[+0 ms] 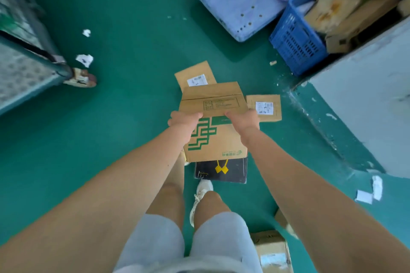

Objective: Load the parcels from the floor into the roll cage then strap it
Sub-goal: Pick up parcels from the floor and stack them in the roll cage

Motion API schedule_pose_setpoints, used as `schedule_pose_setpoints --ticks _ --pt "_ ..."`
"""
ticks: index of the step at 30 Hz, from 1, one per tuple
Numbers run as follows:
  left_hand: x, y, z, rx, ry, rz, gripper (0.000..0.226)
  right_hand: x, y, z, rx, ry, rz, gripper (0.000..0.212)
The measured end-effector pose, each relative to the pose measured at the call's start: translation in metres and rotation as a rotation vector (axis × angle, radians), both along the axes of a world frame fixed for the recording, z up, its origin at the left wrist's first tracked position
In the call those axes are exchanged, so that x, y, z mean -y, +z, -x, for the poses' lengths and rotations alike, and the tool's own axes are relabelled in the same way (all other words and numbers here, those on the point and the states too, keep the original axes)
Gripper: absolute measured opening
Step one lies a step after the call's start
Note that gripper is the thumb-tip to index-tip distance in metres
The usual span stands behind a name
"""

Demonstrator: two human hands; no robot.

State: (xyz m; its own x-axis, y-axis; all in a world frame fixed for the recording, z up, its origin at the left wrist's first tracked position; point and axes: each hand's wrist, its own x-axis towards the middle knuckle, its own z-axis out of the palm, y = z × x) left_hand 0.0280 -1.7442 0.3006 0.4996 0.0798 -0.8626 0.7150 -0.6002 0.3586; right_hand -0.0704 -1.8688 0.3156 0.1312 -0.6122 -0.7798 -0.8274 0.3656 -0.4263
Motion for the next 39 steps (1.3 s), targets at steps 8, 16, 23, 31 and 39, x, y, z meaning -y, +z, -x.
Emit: schedule_pose_setpoints --ticks 8,16,23,31,39 --pt "-0.081 0.137 -0.016 0.165 0.121 0.041 0.074 -0.062 0.139 -0.031 0.089 0.216 0.036 0.075" --pt "-0.197 0.230 -0.056 0.321 0.304 0.030 0.075 -0.158 0.222 -0.104 0.271 0.451 -0.011 0.102" --pt "-0.336 0.279 -0.093 0.449 0.458 0.023 0.074 -0.287 0.282 -0.160 0.448 0.535 -0.132 0.083" --pt "-0.508 0.335 -0.134 0.625 0.532 0.041 0.074 -0.455 0.323 -0.219 0.636 0.606 -0.227 0.074" --pt "-0.639 0.377 -0.180 0.756 0.603 0.067 0.067 -0.587 0.356 -0.279 0.760 0.637 -0.256 0.072"
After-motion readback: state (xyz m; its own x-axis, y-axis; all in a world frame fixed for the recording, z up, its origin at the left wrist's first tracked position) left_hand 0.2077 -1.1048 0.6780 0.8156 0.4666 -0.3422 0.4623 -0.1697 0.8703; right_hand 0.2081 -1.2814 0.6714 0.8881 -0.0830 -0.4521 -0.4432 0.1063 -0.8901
